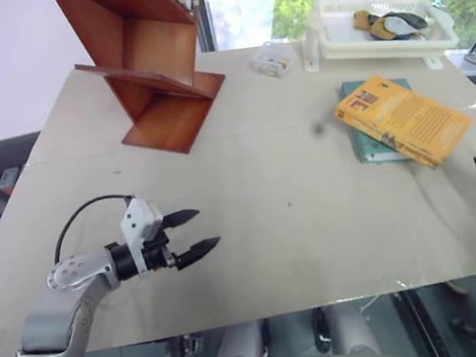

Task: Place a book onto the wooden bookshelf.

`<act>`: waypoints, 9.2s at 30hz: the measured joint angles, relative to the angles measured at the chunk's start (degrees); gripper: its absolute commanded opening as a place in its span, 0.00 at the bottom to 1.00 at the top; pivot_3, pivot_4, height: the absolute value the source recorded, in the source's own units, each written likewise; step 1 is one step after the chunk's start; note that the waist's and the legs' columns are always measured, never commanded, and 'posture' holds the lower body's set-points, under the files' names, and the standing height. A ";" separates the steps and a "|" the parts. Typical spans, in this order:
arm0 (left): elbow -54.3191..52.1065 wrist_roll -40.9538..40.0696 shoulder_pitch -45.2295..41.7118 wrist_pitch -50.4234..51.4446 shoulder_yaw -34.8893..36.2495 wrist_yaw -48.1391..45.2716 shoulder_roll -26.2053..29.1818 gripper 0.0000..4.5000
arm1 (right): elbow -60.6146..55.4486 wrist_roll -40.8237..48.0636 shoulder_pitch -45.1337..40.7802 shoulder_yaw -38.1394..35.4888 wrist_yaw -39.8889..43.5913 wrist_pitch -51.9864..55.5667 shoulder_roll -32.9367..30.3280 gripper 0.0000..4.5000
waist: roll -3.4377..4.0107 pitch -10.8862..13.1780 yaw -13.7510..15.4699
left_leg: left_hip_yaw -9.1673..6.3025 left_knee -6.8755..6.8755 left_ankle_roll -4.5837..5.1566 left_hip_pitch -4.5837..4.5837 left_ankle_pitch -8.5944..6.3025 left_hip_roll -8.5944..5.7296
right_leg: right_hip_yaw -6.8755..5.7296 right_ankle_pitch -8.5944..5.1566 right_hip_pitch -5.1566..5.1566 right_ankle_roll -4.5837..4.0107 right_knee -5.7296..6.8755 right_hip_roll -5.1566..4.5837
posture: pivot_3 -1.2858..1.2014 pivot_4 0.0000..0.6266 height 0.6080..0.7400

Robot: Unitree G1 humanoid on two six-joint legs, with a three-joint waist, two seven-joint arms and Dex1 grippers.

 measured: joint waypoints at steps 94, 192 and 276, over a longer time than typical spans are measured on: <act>-1.76 -0.53 -2.78 0.78 1.42 2.14 0.56 0.98 | 40.96 3.55 -38.82 -2.16 1.85 -2.38 11.03 1.00 | 0.04 0.03 -1.65 | 0.12 -0.03 -0.25 -0.18 0.15 -0.02 | 0.14 0.13 -0.20 0.09 0.01 0.07 | 0.52 0.24 0.75; -1.30 -0.48 -1.78 0.01 1.70 1.23 0.99 0.98 | 19.95 5.55 -5.21 6.03 22.38 -24.22 14.46 1.00 | -0.34 -0.21 -1.67 | 0.14 -0.03 -0.22 0.26 0.13 0.39 | 0.16 0.16 0.14 -0.23 0.04 0.45 | 0.52 0.24 0.75; 3.34 3.10 -13.23 -1.78 -6.67 2.16 -3.23 0.98 | -31.39 13.27 10.42 19.61 19.93 3.61 27.92 1.00 | -0.06 -0.02 -0.18 | 0.02 -0.04 -0.30 -0.12 0.14 0.32 | 0.02 0.24 -0.21 -0.12 0.02 0.46 | 0.52 0.24 0.75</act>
